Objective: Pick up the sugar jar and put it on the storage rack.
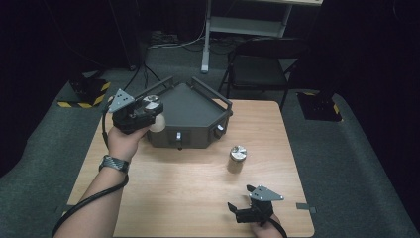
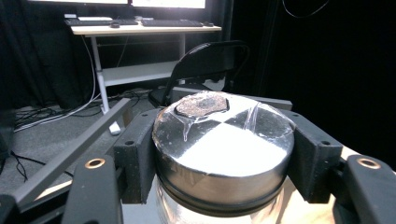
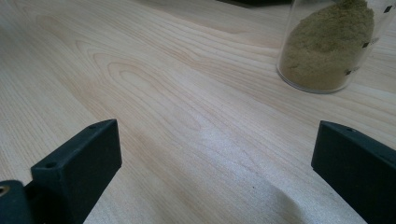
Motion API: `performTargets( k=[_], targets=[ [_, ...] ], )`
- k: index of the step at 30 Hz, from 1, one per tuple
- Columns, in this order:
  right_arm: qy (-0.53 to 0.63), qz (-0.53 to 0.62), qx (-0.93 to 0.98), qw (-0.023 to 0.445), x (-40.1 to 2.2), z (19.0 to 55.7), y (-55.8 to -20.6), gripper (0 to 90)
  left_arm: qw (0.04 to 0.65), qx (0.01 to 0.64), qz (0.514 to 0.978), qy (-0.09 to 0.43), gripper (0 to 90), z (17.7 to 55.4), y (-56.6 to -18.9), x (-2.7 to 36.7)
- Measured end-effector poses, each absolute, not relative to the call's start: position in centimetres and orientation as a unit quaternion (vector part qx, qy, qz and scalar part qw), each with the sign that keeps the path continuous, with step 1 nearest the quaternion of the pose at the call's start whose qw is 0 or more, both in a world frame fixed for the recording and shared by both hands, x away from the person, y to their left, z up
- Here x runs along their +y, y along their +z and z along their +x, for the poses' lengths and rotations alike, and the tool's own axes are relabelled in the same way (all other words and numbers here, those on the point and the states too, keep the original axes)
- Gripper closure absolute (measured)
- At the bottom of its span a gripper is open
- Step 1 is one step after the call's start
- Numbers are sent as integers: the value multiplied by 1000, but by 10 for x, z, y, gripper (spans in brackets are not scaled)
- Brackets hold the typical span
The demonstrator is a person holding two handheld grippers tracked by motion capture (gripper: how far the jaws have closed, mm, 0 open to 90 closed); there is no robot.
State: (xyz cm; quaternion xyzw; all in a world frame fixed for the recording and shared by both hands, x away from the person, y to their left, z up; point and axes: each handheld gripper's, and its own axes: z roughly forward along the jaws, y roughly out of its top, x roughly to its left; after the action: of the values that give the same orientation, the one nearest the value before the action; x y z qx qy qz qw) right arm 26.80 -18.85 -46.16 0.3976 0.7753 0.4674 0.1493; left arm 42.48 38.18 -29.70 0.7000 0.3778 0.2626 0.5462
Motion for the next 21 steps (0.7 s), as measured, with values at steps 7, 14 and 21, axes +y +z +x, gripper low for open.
performTargets(
  k=[7,14,21],
  targets=[
    [469,399,774,148,-189,268,-462,12,538,383,701,267,348,439,-297,377],
    [470,398,773,148,-190,268,-462,12,530,392,702,269,348,456,-305,369],
    [474,398,771,148,-190,268,-463,12,515,399,707,274,348,471,-310,360]
  ],
)
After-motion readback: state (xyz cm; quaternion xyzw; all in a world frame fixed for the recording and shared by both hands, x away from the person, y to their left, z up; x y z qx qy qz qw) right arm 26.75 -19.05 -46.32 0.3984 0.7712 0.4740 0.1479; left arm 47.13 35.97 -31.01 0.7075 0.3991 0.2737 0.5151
